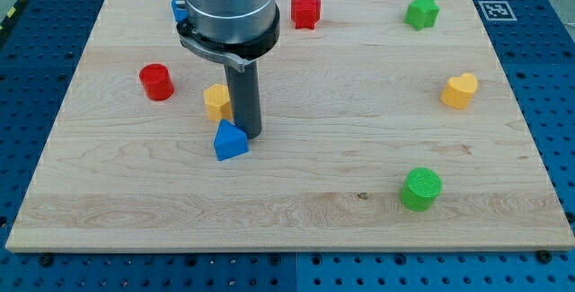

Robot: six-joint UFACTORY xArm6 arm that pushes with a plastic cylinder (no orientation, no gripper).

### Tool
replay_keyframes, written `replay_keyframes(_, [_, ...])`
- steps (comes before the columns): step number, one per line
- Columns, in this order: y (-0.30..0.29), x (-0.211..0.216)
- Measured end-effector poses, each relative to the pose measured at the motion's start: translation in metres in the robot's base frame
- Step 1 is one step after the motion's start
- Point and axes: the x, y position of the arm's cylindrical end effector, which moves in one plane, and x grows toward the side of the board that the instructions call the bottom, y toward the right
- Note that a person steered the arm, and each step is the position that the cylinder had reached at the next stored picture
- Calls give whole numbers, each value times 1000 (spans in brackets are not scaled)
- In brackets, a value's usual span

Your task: Place the blue triangle towards the bottom left side of the board

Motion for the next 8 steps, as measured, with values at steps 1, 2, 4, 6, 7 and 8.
replay_keyframes(1, [32, -1])
replay_keyframes(2, [22, 9])
replay_keyframes(4, [-42, 20])
replay_keyframes(6, [-19, 8])
replay_keyframes(7, [-36, 15])
replay_keyframes(8, [-62, 29])
